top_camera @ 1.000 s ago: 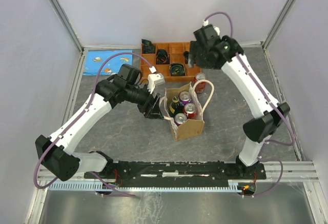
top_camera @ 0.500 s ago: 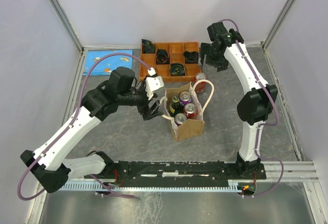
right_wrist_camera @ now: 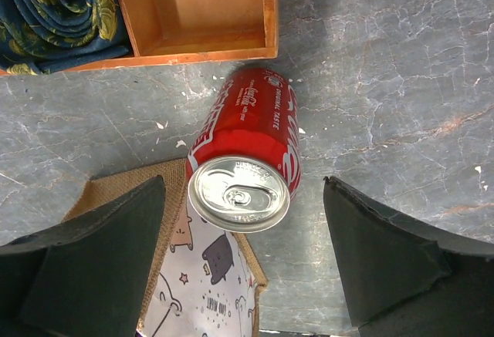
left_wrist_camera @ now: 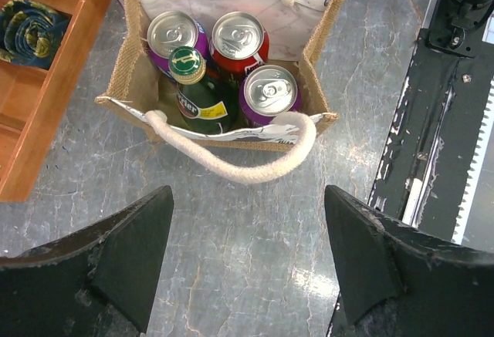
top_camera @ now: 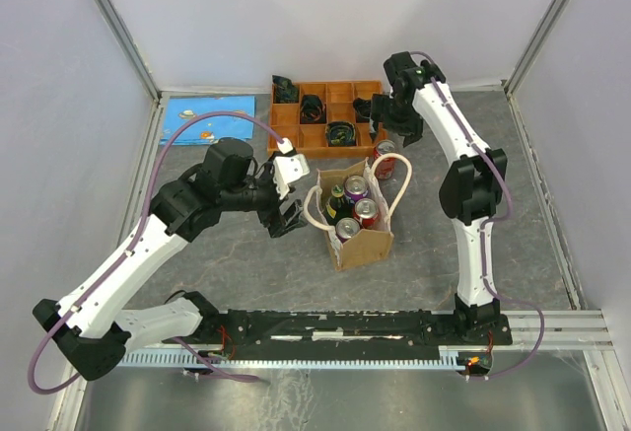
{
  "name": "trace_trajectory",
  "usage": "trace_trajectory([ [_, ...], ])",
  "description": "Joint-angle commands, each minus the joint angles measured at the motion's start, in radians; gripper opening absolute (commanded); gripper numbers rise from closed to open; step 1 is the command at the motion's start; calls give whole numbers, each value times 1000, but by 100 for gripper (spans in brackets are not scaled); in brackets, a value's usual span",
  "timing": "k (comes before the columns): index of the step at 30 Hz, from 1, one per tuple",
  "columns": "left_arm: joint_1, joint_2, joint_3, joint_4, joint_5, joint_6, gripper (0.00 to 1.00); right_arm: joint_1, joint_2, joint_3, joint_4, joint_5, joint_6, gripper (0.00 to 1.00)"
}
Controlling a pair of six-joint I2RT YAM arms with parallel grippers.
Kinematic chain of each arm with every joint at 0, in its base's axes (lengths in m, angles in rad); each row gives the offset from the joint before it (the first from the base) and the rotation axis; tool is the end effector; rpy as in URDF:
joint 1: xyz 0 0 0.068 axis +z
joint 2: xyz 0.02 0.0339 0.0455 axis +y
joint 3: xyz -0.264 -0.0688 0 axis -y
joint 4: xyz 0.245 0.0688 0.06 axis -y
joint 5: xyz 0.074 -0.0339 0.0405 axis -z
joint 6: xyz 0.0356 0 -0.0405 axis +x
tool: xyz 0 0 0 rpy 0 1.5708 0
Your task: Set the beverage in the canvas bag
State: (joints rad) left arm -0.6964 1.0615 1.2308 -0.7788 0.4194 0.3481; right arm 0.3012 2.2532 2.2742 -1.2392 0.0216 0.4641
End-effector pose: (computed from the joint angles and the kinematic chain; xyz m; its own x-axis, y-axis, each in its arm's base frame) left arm 0.1518 -0.1458 0.3834 -0.1256 0.5111 -0.8503 0.9413 0.3321 0.0606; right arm 0.4472 0.1381 0.2807 -0.9310 0.1794 -0.3179 0.1423 0.9804 0.1365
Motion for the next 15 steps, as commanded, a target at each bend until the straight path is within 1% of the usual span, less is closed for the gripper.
trace_trajectory([
  [1, -2, -11, 1, 8, 8, 25, 85, 17, 3, 69, -33, 28, -24, 91],
  [9, -2, -7, 2, 4, 22, 25, 85, 36, 12, -22, -33, 26, -32, 91],
  [13, -2, -11, 0, 2, 22, 23, 85, 39, 7, -83, 0, 32, -26, 91],
  [15, -2, -13, -1, 1, 23, 23, 85, 39, 14, -88, 3, 32, -22, 91],
])
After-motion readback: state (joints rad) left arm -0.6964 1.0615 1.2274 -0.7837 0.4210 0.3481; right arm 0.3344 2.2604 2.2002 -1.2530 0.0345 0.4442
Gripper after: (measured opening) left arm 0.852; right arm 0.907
